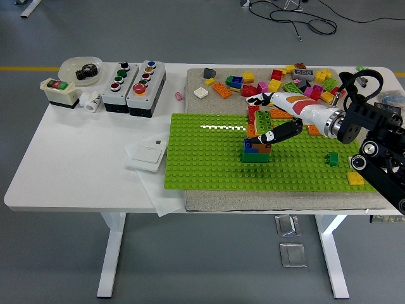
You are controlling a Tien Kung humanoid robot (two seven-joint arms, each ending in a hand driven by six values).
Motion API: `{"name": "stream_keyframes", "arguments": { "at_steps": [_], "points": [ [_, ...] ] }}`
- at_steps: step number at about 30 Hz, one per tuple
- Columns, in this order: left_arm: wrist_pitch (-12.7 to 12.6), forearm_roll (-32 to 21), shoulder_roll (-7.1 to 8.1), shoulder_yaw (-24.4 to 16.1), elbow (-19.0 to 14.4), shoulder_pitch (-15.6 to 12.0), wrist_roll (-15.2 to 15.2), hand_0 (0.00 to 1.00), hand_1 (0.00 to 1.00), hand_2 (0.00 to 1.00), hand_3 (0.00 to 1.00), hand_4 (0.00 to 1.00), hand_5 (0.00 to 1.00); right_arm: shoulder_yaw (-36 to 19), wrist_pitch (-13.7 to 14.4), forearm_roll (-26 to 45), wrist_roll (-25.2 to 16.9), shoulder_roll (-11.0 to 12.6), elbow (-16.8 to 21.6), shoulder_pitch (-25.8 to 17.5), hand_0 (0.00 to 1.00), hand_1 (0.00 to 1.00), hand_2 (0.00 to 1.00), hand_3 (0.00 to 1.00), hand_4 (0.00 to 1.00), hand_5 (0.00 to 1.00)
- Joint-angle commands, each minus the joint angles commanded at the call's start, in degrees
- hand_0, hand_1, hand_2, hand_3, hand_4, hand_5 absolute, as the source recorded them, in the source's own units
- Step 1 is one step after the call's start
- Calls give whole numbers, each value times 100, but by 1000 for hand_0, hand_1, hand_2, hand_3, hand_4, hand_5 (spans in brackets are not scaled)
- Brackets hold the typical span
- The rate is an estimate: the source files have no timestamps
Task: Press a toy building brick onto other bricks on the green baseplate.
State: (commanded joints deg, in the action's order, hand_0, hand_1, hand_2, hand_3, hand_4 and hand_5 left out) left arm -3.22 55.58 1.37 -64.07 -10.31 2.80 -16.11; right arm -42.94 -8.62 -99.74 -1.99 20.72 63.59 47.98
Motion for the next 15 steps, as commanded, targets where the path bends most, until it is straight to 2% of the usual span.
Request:
{"name": "stream_keyframes", "arguments": {
  "at_steps": [10,11,15],
  "points": [
    [-8,-61,8,53,0,9,9,874,832,828,631,712,641,44,82,73,-114,-80,-272,42,816,741,765,829,998,449],
    [-9,-66,8,57,0,9,9,874,833,828,630,711,638,42,85,67,-120,-86,-288,45,727,690,743,809,998,393],
    [-14,-91,6,68,0,13,15,874,833,828,630,711,638,0,125,25,-134,-109,-320,30,727,690,743,809,998,393]
  ]
}}
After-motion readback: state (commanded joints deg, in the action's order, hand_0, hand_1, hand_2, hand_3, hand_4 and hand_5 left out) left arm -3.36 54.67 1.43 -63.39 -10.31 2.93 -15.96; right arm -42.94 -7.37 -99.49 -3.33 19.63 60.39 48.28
